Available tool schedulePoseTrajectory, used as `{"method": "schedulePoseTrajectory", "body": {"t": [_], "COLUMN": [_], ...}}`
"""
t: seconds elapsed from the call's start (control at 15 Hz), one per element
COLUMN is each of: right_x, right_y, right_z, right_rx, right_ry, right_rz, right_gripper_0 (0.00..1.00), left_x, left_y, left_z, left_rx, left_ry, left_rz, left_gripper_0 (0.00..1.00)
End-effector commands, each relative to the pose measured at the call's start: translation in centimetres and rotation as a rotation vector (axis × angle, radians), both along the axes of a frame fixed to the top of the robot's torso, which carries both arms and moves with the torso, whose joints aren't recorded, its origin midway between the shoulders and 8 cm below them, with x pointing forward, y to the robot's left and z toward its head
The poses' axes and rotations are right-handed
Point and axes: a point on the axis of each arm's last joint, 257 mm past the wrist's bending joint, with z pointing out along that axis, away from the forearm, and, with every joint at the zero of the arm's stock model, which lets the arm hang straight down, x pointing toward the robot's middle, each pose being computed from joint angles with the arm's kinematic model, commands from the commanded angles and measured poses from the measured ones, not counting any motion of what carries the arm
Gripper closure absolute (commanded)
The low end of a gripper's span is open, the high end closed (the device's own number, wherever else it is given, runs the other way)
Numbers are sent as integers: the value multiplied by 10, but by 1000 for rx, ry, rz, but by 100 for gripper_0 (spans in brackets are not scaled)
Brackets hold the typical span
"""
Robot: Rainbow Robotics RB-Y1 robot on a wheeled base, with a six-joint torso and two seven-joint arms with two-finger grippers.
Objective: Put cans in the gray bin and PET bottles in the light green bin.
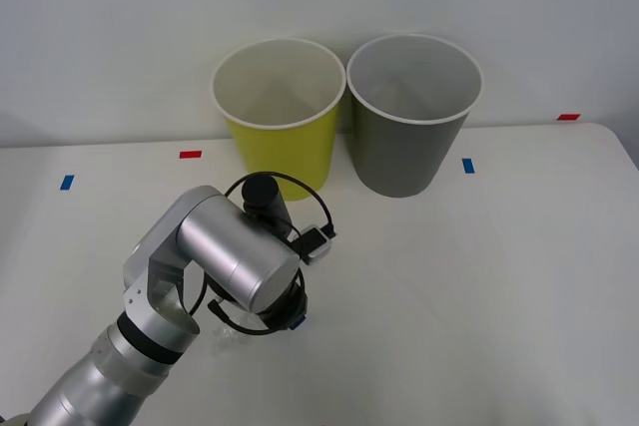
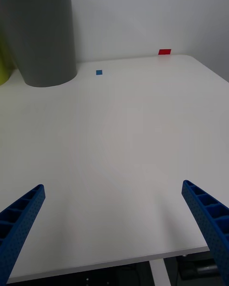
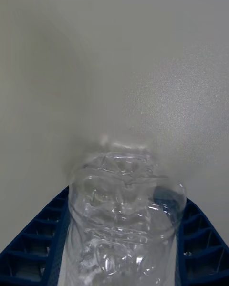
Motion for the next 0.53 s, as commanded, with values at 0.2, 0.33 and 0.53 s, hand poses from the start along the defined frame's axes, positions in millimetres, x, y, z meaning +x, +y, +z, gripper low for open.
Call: {"method": "schedulePoseTrajectory", "body": {"t": [0.2,0.33,0.53], "right_x": [0,0,0], "right_y": [0,0,0], "right_z": [0,0,0], "right_rx": [0,0,0], "right_ry": [0,0,0], "right_rz": [0,0,0], "right_gripper_0": [0,0,0], "left_x": [2,4,6], "left_y": [-1,-3,-2], "left_z": [1,6,23], "left_rx": [-22,-38,-56], "left_ry": [-4,-14,-55], "left_rz": [-8,-10,-35], "left_gripper_0": [100,100,100]}}
